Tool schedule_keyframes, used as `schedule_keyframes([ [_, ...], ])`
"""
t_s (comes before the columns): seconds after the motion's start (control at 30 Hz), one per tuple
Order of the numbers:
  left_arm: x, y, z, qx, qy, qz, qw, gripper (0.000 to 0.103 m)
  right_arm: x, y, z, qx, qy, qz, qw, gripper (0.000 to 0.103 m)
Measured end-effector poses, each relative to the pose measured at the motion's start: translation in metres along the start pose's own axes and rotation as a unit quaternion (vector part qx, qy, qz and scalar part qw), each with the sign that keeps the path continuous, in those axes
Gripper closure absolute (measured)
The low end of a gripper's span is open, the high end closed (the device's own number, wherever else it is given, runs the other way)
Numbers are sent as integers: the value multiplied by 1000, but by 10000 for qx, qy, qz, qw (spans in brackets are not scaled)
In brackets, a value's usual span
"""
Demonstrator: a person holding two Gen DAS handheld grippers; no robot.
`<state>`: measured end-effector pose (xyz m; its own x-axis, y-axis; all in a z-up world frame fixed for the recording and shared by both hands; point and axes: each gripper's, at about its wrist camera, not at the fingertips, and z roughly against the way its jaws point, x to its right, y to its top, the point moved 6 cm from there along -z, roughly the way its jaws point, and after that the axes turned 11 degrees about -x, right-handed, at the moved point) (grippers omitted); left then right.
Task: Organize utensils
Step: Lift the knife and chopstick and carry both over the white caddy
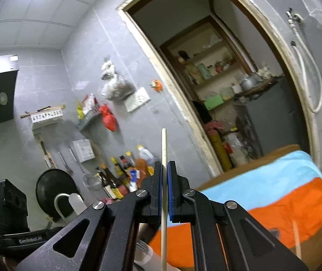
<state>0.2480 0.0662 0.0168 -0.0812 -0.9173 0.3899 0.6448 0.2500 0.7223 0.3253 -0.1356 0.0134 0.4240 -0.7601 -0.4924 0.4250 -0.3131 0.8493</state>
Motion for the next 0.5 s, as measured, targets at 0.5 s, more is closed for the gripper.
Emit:
schedule_keyframes([
  [0.5,-86,23,39,368,770,241,9961,101,-88,-23,-69,247,485,482,9974,98],
])
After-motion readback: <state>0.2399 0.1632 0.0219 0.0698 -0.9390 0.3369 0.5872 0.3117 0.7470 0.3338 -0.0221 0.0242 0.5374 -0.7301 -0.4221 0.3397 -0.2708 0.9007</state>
